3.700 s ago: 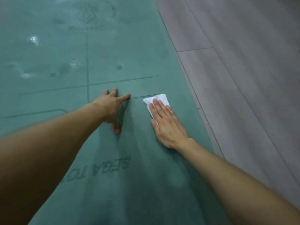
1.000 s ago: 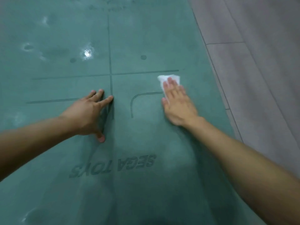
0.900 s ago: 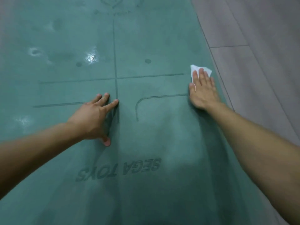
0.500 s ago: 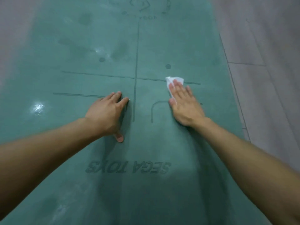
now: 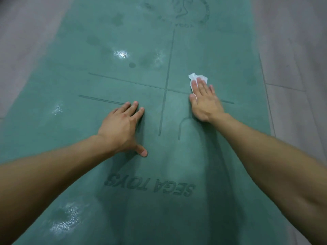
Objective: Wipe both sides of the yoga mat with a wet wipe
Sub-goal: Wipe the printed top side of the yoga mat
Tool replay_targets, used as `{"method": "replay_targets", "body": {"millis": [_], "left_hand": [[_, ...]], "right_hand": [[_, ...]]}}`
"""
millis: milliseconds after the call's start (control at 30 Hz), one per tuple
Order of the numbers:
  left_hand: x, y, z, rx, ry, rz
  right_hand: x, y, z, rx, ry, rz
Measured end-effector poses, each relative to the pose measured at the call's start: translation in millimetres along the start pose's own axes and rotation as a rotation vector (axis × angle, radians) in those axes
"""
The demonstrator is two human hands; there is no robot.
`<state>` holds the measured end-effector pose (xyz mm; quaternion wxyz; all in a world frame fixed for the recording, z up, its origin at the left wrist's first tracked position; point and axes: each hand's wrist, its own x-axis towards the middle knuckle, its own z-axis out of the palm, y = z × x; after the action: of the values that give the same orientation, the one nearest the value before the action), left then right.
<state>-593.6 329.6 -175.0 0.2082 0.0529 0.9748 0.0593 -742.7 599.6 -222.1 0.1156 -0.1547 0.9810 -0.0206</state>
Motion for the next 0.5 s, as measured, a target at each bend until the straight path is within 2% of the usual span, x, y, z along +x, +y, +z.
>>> {"method": "replay_targets", "body": {"millis": [33,67,167,233,300,400,467,500], "left_hand": [[0,0,0,0.002,-0.001,0.002],[0,0,1,0.004,-0.001,0.000],[1,0,1,0.022,0.004,-0.004],[1,1,2,0.020,0.012,-0.006],[2,1,1,0.009,0.004,-0.007],[1,1,1,0.001,-0.015,-0.018],[1,0,1,0.003,-0.010,-0.025],[2,0,2,0.004,-0.007,-0.024]], "right_hand": [[1,-10,1,0.011,0.014,0.035],[-6,-30,9,-0.012,0.053,-0.012],[-58,-98,42,-0.062,0.054,-0.450],[-62,-99,40,-0.067,0.023,-0.567],[-30,-70,24,-0.065,0.022,-0.412],[13,-28,3,0.013,-0.014,-0.016],[8,-48,9,0.043,0.009,0.028],[-9,-68,19,0.041,0.022,-0.054]]}}
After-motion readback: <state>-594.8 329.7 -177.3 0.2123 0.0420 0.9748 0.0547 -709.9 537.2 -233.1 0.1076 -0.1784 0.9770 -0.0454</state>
